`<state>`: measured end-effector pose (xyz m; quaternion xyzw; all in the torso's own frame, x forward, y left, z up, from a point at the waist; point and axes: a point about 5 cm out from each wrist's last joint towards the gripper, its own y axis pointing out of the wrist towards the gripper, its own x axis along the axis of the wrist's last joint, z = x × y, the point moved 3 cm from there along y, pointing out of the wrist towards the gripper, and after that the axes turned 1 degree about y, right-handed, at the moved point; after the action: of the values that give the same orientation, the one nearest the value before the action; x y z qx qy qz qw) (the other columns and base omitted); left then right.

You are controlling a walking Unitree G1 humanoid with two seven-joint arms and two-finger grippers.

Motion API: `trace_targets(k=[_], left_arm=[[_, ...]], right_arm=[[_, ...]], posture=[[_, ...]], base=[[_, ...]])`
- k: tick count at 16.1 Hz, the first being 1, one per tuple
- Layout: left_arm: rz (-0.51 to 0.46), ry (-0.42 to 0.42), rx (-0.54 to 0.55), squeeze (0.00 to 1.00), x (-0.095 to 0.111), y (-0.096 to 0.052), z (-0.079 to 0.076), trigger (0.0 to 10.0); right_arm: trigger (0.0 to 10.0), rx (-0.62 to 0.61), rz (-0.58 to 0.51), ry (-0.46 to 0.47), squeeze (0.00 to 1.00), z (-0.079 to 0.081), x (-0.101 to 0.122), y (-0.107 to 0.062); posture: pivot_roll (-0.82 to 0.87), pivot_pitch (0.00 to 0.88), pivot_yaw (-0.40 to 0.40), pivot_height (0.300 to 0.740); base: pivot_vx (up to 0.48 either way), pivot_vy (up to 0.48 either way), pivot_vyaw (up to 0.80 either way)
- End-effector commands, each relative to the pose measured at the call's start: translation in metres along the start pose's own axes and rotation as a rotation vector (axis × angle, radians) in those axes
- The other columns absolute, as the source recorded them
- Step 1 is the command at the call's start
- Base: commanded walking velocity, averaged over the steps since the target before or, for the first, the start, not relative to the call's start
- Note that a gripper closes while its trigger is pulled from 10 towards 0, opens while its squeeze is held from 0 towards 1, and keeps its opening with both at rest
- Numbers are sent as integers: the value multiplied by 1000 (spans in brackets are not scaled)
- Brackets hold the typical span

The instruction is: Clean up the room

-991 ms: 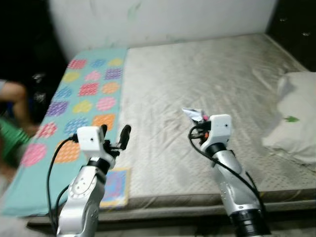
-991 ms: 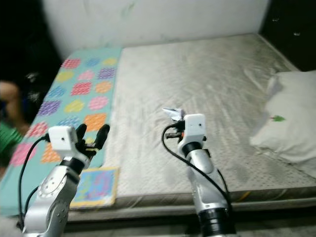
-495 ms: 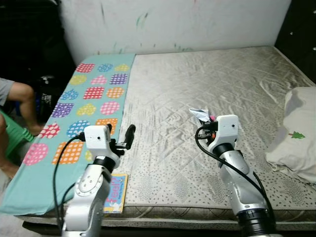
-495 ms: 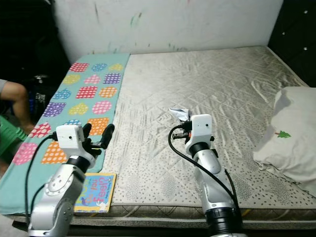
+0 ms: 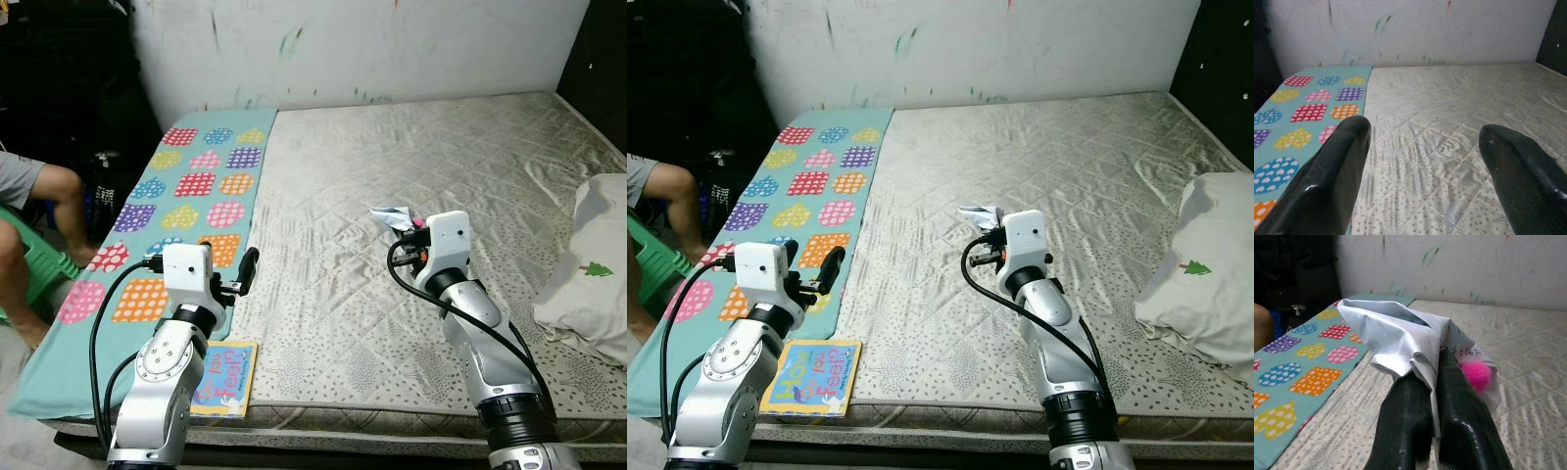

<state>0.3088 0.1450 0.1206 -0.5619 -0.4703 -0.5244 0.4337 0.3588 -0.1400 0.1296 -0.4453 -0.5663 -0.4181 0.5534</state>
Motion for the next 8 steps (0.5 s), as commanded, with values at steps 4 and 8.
trace_targets(k=[4,8], left_arm=[[2,25,11,0,0,1,5,10000],[2,25,12,0,0,1,5,10000]], right_arm=[[10000,20,21,-2,0,6,-2,2],[10000,20,22,-2,0,6,-2,2]], posture=[[-155,0,120,740],[-155,0,120,740]], base=[[0,0,0],[0,0,0]])
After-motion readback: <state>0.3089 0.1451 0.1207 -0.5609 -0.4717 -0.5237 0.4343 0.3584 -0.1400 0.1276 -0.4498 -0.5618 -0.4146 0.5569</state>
